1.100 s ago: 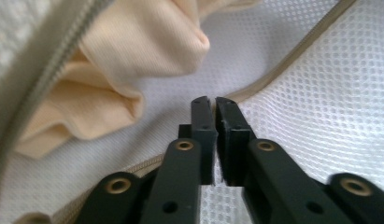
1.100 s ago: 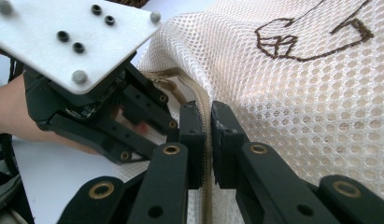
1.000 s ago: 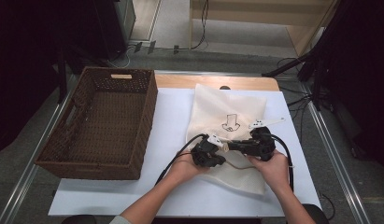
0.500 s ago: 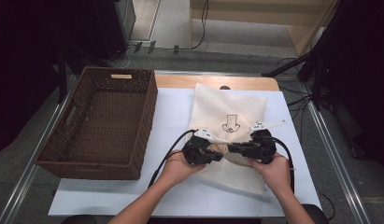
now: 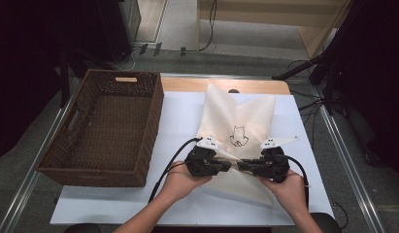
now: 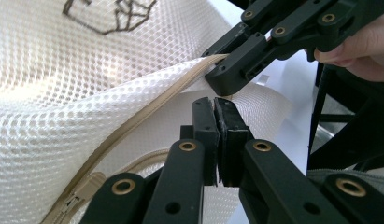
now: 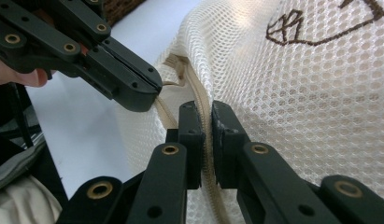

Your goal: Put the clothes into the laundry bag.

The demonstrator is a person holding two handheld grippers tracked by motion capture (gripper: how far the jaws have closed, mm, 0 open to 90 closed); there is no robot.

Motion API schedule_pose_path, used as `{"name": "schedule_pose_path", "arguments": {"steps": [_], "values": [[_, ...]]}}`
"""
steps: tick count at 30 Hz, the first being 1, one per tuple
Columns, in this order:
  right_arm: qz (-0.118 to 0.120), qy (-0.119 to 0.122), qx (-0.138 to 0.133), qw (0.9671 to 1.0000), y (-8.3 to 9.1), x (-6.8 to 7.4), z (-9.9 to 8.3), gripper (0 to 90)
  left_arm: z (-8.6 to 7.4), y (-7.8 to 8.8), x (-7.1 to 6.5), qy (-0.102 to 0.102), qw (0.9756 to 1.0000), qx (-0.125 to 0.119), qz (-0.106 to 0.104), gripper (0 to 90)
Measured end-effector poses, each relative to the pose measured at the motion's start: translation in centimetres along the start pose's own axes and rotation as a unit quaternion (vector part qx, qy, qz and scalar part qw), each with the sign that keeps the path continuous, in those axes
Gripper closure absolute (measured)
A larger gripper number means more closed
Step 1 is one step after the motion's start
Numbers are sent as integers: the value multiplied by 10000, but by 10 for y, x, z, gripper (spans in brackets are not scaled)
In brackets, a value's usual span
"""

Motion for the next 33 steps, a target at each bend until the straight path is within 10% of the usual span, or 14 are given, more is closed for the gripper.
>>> {"name": "schedule_pose_path", "arguments": {"steps": [17,33], "values": [[-10,13,5,10000,-2,-1,1,833,-19,38,24,290,9982,-139,501,458],[17,36,8,10000,-2,0,2,829,-60,35,50,713,9926,189,963,598]]}}
Point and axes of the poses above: each handheld gripper's, and its own axes: y roughly backward along the jaws, z roughly out of its top, x roughly to its left, the point moved 7 cm from there along -y, roughly forward along the jaws, and after that the axes turned 8 degrees about y, right-handed, at the moved point
